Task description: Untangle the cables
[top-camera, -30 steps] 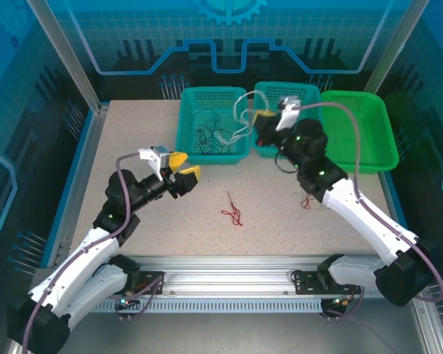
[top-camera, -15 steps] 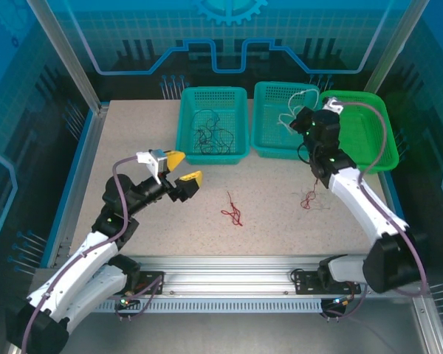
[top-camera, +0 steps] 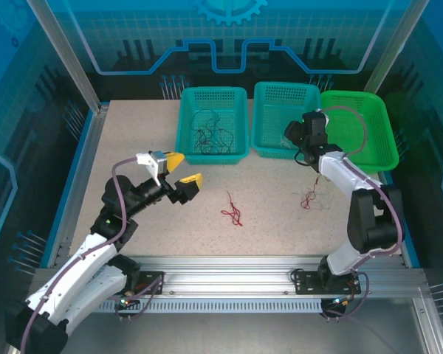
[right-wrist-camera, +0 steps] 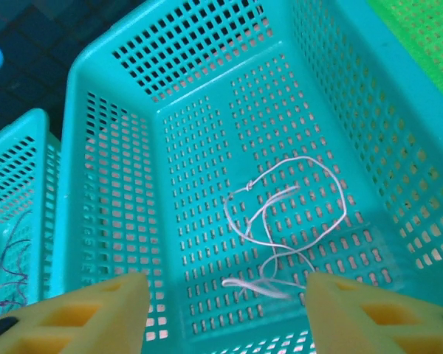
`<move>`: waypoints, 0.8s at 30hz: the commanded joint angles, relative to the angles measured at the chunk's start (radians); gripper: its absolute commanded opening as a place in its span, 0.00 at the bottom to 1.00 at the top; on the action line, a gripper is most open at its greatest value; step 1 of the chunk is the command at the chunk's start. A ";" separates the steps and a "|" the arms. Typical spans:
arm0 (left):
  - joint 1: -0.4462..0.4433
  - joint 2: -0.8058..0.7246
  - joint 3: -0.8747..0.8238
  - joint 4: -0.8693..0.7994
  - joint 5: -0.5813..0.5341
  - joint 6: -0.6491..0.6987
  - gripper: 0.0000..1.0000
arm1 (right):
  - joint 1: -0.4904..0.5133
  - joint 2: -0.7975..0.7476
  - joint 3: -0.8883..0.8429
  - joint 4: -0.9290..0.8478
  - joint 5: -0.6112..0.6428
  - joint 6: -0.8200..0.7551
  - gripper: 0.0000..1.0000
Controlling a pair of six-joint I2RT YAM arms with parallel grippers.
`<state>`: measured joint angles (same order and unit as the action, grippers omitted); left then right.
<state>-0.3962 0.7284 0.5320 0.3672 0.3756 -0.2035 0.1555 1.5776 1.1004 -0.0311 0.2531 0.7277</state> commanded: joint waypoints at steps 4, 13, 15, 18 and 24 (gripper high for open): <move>-0.018 0.052 -0.003 0.026 0.013 0.026 0.98 | -0.037 -0.301 -0.175 -0.126 0.008 -0.001 0.61; -0.040 0.131 -0.021 0.076 0.007 0.069 0.98 | -0.197 -0.637 -0.480 -0.401 0.087 0.107 0.67; -0.042 0.149 -0.015 0.076 0.012 0.072 0.99 | -0.247 -0.605 -0.503 -0.412 0.036 0.125 0.67; -0.044 0.165 -0.019 0.087 0.008 0.067 0.99 | -0.291 -0.514 -0.507 -0.401 -0.022 0.149 0.68; -0.053 0.178 -0.041 0.118 0.000 0.041 0.98 | -0.305 -0.295 -0.477 -0.350 -0.103 0.183 0.55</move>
<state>-0.4397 0.9066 0.5064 0.4335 0.3748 -0.1585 -0.1333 1.2308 0.6014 -0.3908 0.2138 0.8757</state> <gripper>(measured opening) 0.985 0.568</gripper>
